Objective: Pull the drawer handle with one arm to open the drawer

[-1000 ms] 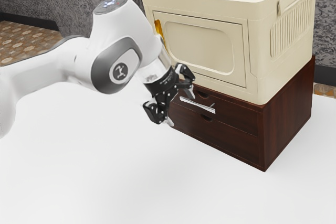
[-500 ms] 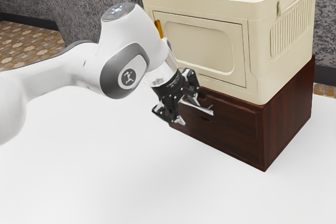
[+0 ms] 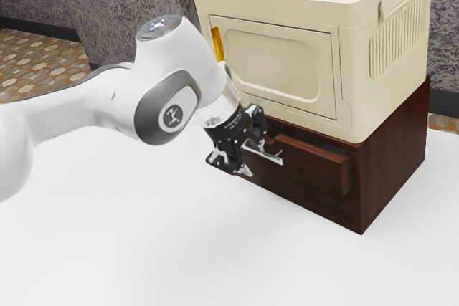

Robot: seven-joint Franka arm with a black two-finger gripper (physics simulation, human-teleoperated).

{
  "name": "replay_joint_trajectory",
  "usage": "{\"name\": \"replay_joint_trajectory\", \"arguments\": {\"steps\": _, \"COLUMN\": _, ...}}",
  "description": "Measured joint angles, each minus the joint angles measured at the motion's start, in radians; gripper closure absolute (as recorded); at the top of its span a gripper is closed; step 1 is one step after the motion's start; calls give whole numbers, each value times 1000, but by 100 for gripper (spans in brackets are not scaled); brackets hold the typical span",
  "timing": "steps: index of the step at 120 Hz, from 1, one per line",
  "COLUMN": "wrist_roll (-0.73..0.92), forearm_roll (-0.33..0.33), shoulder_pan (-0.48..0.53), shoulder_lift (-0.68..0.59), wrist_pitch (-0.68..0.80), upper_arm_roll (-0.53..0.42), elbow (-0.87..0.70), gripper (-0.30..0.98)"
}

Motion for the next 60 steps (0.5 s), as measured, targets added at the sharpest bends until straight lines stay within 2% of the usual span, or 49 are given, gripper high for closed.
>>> {"name": "replay_joint_trajectory", "arguments": {"steps": 60, "wrist_roll": -20, "forearm_roll": 7, "shoulder_pan": -2, "shoulder_lift": -141, "wrist_pitch": 16, "upper_arm_roll": 0, "elbow": -153, "gripper": 46}}
